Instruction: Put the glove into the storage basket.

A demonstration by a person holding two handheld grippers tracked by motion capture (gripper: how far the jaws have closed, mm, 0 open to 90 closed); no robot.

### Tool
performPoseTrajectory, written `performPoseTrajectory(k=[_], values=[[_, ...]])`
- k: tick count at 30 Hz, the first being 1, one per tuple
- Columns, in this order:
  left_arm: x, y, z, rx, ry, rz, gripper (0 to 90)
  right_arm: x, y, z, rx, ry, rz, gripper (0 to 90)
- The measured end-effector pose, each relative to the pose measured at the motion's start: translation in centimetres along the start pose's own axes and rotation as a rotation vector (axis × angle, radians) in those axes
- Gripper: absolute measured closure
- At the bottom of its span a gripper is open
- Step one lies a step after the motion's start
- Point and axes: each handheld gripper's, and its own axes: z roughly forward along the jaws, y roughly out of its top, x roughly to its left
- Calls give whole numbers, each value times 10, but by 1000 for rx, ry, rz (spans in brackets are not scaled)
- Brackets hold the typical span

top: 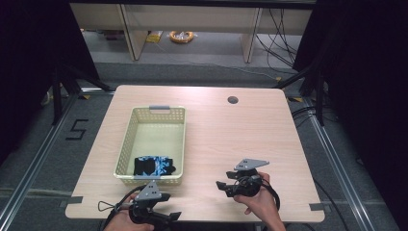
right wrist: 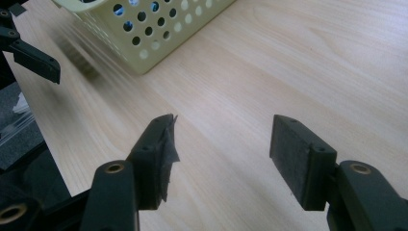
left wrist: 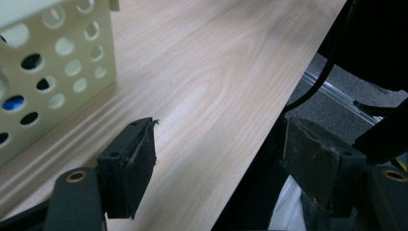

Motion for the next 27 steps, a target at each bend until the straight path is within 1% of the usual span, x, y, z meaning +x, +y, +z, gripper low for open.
performPoseTrajectory(k=[1, 2, 3, 4, 5, 6, 7, 8, 9, 10, 11, 12, 13, 14, 15, 16, 17, 18, 19, 20, 21, 22, 23, 24, 25, 26, 27], values=[[3, -1, -1, 17, 10, 33, 263, 0, -2, -1, -1, -7, 10, 416], [3, -1, -1, 17, 10, 33, 261, 0, -2, -1, -1, -7, 10, 416], [2, -4, 1, 1, 6, 10, 260, -2, -5, 0, -12, -6, 14, 409], [2, -5, 1, -1, 9, -10, 259, -3, -6, 0, -3, 1, 20, 407], [2, -5, 1, -1, 9, -10, 258, -3, -6, 0, -3, 1, 20, 407], [2, -5, 1, 3, 17, -8, 258, -2, -8, -1, 10, -15, 34, 405], [4, -6, -1, -2, 20, 8, 258, -3, -10, 0, 3, -16, 28, 403], [4, -6, -1, -2, 20, 8, 258, -3, -11, -1, 9, -19, 28, 402], [2, -8, 0, -10, 22, -24, 257, -2, -13, 0, 11, -20, 41, 401], [3, -9, 0, -1, 24, -16, 257, -2, -14, 0, 17, -17, 34, 399], [3, -9, 0, -1, 24, -16, 256, -2, -16, 1, 12, -6, 28, 396], [3, -9, 0, -6, 28, -12, 255, -1, -17, 0, 16, -21, 34, 393], [5, -11, -1, 5, 30, 1, 255, 0, -18, 0, 20, -6, 43, 391], [5, -11, -1, 5, 30, 1, 254, 0, -20, 0, 11, -12, 35, 388], [5, -12, -1, 4, 32, -4, 253, 2, -21, -1, 7, -14, 43, 385], [5, -13, -1, 4, 34, -23, 252, 1, -22, -2, 5, -12, 38, 381], [7, -12, -2, 12, 44, 2, 250, 2, -24, -3, 2, -14, 36, 376], [7, -12, -2, 12, 44, 2, 246, 2, -24, -3, 2, -14, 36, 376], [7, -14, -1, -14, 25, -20, 240, 4, -27, -5, -9, -17, 43, 374], [7, -14, -1, -14, 25, -20, 235, 4, -27, -5, -9, -17, 43, 374], [6, -14, -2, -14, 24, -39, 229, 5, -30, -8, -17, -9, 44, 372], [6, -14, -3, -13, 25, -37, 227, 6, -32, -9, -15, -21, 37, 371], [6, -15, -4, -10, 25, -32, 226, 8, -34, -10, -24, -27, 42, 370], [6, -15, -4, -10, 25, -32, 224, 9, -35, -12, -13, -14, 47, 369], [8, -15, -4, -9, 26, -13, 223, 10, -37, -13, -16, -32, 39, 367], [7, -15, -5, -9, 29, -15, 223, 10, -39, -14, -17, -32, 30, 367], [7, -15, -5, -15, 27, -17, 223, 11, -40, -15, -20, -24, 35, 367]])
